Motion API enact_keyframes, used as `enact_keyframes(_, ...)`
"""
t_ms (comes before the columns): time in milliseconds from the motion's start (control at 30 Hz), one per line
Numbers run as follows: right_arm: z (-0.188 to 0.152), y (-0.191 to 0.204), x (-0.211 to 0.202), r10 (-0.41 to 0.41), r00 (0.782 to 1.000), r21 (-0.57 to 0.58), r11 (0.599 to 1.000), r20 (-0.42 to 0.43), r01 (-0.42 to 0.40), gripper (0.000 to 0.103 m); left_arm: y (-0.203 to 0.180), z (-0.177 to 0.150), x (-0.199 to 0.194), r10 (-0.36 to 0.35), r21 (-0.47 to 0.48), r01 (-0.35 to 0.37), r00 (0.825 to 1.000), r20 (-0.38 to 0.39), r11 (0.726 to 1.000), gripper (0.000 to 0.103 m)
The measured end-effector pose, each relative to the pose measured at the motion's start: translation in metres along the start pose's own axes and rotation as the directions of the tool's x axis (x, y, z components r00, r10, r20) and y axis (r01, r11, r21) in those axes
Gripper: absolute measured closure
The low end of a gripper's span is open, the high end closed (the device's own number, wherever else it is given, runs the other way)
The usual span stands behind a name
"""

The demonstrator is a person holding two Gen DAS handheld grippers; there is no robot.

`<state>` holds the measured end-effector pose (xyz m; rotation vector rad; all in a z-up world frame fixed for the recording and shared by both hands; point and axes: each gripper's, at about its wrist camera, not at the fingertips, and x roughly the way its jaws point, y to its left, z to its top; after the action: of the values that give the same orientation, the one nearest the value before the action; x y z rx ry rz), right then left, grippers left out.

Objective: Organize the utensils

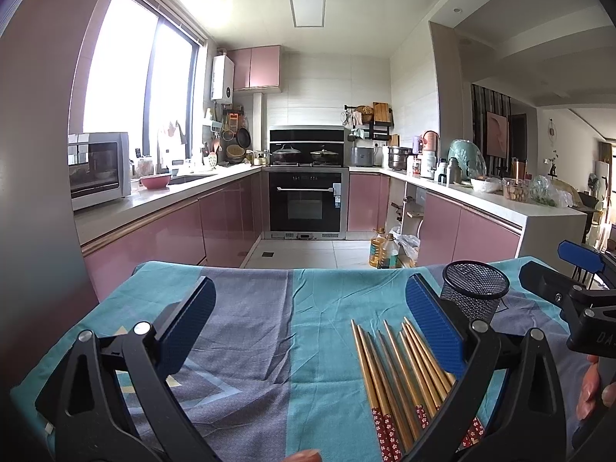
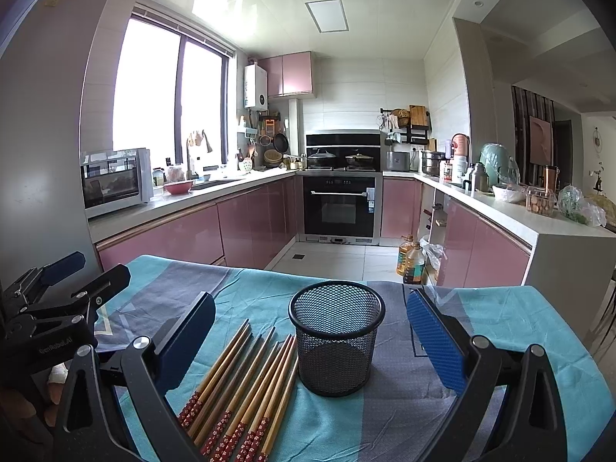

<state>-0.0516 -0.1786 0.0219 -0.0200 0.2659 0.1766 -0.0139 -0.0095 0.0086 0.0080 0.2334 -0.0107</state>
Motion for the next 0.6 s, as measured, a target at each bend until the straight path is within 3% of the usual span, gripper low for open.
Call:
enact_keyframes(333,-0.002,-0.002,0.005,0.034,0.998,0.001,0.999,-0.052,-0.034,0.006,-0.001,-0.001,0.006,-0.011,0.018,0.012,0.999,-0.040,1.000,0.006)
enact_keyframes(467,-0.010,0.002,0.013,0.061,0.990,-0.013,0.998,-0.125,-0.063,0.006,-0.003,-0.004,0.013,-0.028,0.042,0.032,0.995,-0.093,0.999,0.006)
enact_keyframes(600,-0.022,0.005,0.028,0.098,0.963,-0.019,0.994,-0.250,-0.106,0.012,-0.008,-0.009,0.027,-0.056,0.079,0.071,0.982,-0.183,0.994,0.006)
